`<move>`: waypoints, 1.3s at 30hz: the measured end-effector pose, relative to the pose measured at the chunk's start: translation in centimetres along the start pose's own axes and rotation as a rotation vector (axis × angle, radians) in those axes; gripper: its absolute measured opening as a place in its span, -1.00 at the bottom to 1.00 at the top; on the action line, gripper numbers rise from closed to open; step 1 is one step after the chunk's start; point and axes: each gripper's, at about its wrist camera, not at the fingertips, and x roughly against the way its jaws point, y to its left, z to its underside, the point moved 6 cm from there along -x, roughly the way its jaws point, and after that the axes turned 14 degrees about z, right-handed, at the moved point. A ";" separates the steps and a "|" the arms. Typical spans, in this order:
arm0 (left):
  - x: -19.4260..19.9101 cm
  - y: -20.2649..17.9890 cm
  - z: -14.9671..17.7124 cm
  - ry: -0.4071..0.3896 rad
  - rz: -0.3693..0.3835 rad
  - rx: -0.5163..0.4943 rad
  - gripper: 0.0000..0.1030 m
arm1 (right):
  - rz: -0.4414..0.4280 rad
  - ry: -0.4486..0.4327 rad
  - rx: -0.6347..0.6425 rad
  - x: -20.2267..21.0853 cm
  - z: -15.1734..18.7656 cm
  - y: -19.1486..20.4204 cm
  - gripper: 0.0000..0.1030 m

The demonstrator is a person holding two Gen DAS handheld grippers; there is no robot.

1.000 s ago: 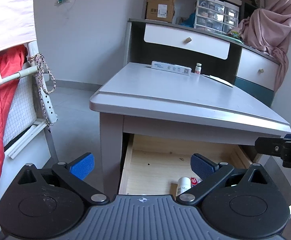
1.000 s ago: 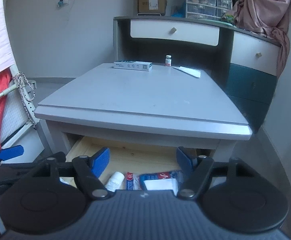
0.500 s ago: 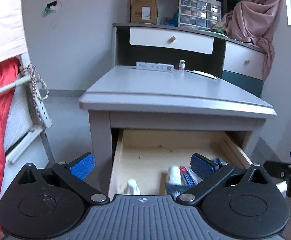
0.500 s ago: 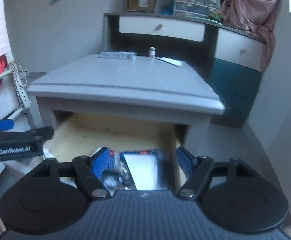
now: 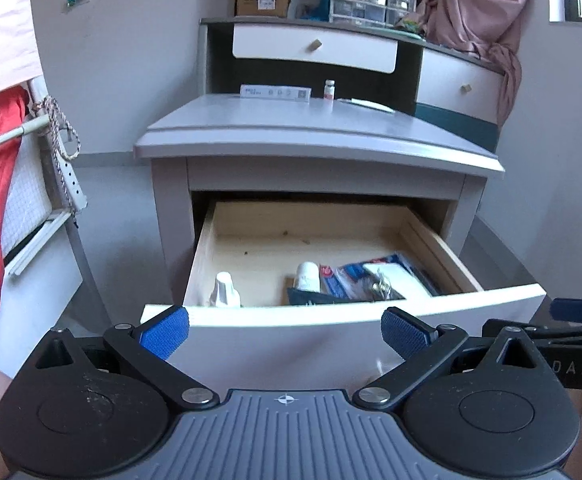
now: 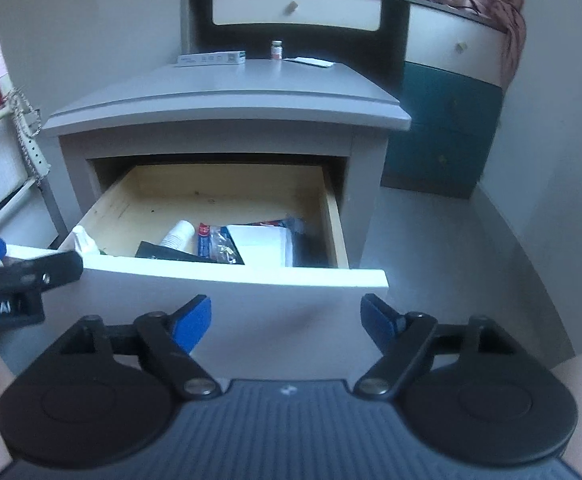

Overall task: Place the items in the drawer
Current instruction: 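Push the drawer front inward with both grippers until shut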

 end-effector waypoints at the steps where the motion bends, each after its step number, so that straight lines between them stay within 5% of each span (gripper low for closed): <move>1: 0.0 0.1 0.2 0.006 -0.002 0.003 1.00 | 0.000 0.000 -0.002 0.0 0.3 -0.1 0.70; 10: -1.4 0.3 2.1 0.074 -0.026 0.020 1.00 | -0.033 0.037 -0.006 -1.0 1.6 0.1 1.00; 39: -3.8 2.1 1.9 0.091 -0.077 0.096 1.00 | -0.034 0.055 -0.024 -4.0 0.8 1.8 1.00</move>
